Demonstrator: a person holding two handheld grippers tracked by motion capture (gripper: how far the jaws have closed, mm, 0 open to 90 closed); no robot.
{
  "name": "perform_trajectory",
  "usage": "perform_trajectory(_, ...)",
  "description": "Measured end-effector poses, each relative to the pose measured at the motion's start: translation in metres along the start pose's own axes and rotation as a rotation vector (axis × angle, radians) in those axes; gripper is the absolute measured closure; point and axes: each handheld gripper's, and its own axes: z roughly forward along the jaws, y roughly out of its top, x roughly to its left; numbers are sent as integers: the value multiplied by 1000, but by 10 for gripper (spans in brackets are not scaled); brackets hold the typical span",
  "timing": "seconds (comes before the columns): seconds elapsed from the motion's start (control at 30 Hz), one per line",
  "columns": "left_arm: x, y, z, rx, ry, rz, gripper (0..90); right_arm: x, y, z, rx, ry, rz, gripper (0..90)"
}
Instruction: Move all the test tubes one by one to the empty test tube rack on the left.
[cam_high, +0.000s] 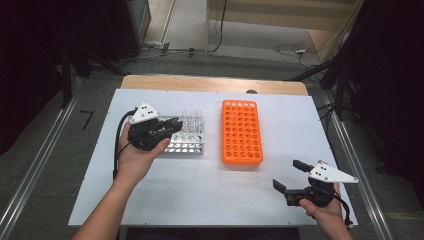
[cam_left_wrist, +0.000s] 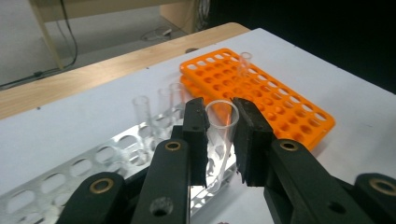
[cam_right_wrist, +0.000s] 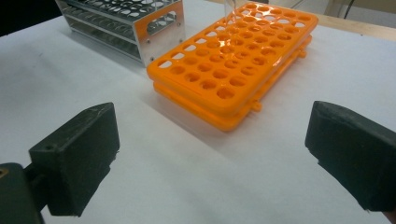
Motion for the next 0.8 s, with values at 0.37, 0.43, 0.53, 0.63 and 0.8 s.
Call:
perform_trajectory(0.37, 30, 14, 15, -6, 70, -19, 758, -2, -3, 4, 10, 1, 7, 17)
perform_trajectory(0.43, 34, 17, 20, -9, 81, -24, 758, -2, -3, 3, 10, 3, 9, 18)
perform_trajectory(0.53, 38, 21, 27, -8, 92, -27, 758, -2, -3, 3, 8, 5, 7, 18)
perform_trajectory(0.63, 42, 22, 34, 0, 103, -25, 758, -2, -3, 4, 5, 5, 5, 19)
perform_trajectory(0.8, 47, 20, 47, 26, 121, -26, 757, -3, -4, 3, 0, 5, 9, 20)
